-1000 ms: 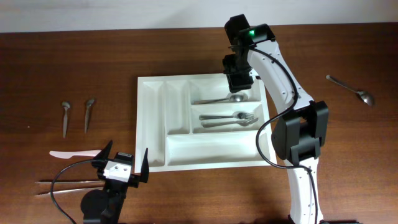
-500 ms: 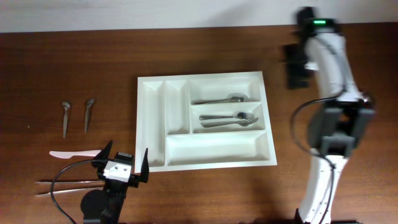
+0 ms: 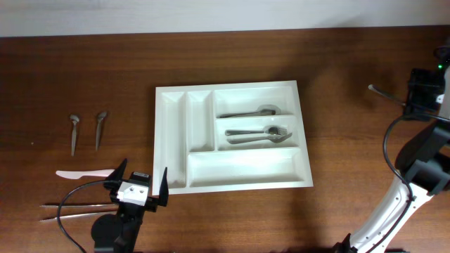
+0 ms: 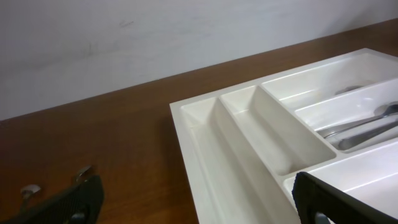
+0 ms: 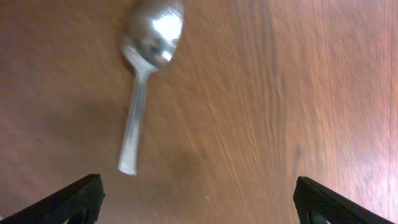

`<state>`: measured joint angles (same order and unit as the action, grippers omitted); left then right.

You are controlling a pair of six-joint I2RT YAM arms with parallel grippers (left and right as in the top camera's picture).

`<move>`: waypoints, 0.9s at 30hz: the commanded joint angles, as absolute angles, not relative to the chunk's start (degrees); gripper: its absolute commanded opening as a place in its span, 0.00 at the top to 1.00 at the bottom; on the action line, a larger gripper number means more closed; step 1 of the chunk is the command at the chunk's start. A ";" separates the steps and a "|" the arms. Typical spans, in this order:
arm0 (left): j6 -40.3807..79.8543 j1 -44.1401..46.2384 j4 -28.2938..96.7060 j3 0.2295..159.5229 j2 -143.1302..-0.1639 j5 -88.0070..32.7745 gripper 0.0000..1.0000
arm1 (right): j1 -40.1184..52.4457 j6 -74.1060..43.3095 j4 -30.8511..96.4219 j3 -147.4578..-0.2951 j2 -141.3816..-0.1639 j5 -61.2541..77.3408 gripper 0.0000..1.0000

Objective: Pack container
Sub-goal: 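Move the right gripper back over the remaining spoon on the right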

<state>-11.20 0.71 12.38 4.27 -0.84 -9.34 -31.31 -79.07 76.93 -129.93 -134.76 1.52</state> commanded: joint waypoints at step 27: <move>-12.12 0.47 12.16 3.86 -0.40 -8.95 0.01 | -31.16 -67.70 57.58 -130.67 -137.10 -1.28 0.96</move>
